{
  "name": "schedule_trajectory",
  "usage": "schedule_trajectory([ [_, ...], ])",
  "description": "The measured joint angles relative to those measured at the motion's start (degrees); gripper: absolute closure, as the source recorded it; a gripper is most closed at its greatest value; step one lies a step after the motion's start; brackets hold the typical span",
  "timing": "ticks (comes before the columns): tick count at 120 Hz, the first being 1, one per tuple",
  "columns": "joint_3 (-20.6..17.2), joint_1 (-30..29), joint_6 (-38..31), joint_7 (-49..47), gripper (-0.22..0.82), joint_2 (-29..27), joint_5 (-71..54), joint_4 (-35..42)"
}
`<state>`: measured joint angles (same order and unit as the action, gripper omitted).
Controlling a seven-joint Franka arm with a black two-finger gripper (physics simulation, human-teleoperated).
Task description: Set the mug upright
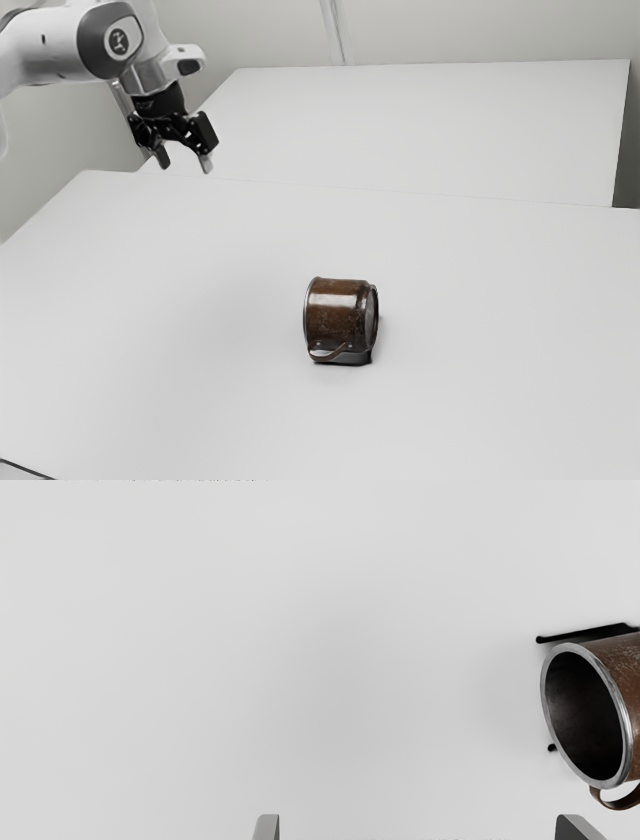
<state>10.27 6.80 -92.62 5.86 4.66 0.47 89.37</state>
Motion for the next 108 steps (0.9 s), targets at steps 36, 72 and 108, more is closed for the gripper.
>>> schedule_trajectory([
  [36,4.64,3.42,-2.69,3.43,0.0,-3.43,11.21,9.76],
  [72,11.13,7.96,-5.84,5.59,0.0,-6.18,35.33,25.07],
  [108,10.58,9.1,-13.78,8.02,0.01,-4.93,53.12,34.99],
])
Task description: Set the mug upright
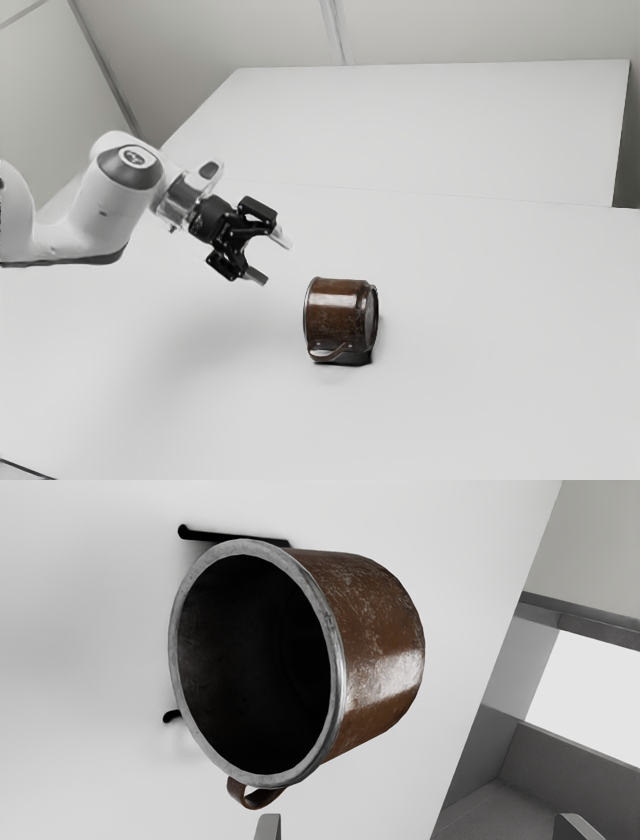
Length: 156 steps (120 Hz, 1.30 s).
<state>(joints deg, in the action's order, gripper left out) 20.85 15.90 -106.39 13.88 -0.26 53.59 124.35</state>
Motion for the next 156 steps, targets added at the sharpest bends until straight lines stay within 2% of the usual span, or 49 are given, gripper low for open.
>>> schedule_trajectory([
  [36,-1.04,4.9,-4.5,4.35,0.01,5.28,6.62,1.81],
  [76,-4.01,4.52,-6.92,8.36,0.04,7.5,11.2,1.88],
  [128,-6.85,4.94,-9.56,10.81,0.6,7.63,11.99,-1.06],
  [141,-6.87,5.0,-9.75,11.17,0.69,8.03,11.93,-1.42],
  [156,-6.88,5.29,-9.84,11.48,0.74,8.83,11.83,-2.31],
])
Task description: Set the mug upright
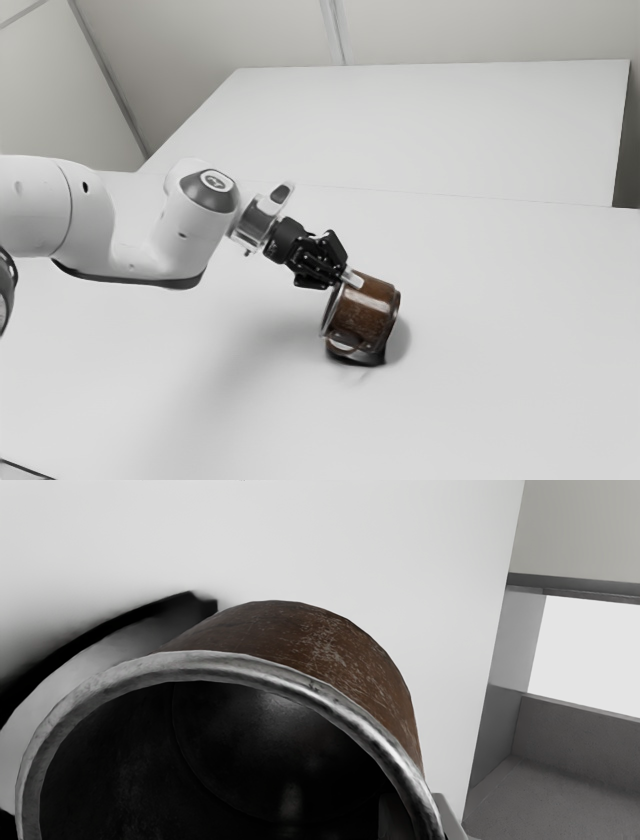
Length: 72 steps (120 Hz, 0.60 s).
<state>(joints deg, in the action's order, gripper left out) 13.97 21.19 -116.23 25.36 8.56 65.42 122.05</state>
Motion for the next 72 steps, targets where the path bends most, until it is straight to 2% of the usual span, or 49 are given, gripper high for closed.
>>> schedule_trajectory([
  [20,0.0,0.02,0.04,0.1,0.76,-0.42,-0.68,-1.03],
  [32,0.0,0.12,-0.11,-0.48,0.77,-2.89,-4.59,-1.4],
  [58,-0.11,0.91,-1.87,-6.53,0.78,-8.46,-36.17,-1.81],
  [72,0.08,1.88,-2.5,-10.92,0.78,-9.6,-52.64,-1.87],
])
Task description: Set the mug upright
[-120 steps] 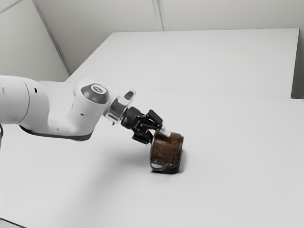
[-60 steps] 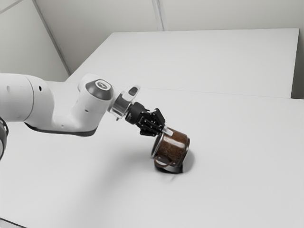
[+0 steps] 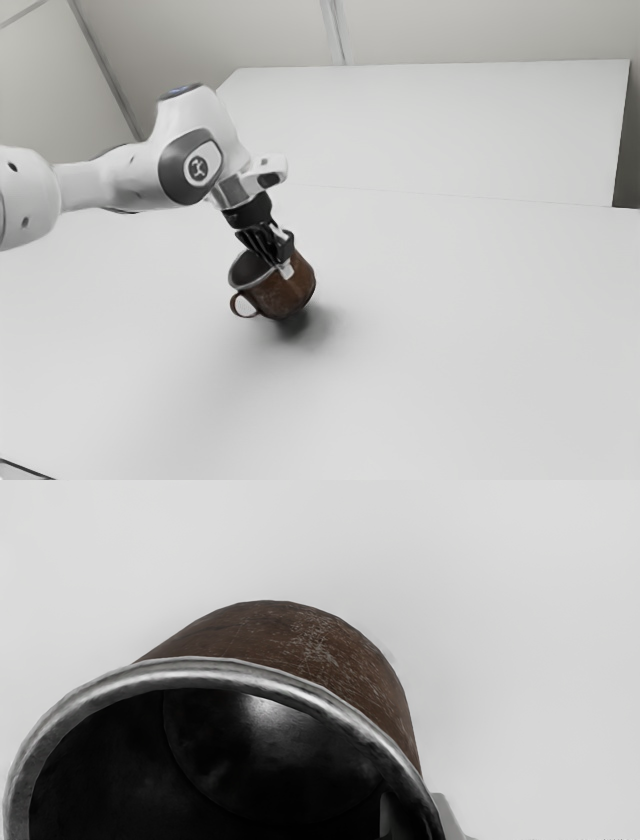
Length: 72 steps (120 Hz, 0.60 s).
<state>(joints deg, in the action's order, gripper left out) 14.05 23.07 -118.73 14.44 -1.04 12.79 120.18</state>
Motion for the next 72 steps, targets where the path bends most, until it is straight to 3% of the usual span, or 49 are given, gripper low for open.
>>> schedule_trajectory([
  [25,-0.18,0.7,-0.81,-7.08,0.78,1.72,-14.67,0.05],
  [72,-0.9,2.52,-1.08,-16.91,0.79,6.24,-18.22,-1.08],
])
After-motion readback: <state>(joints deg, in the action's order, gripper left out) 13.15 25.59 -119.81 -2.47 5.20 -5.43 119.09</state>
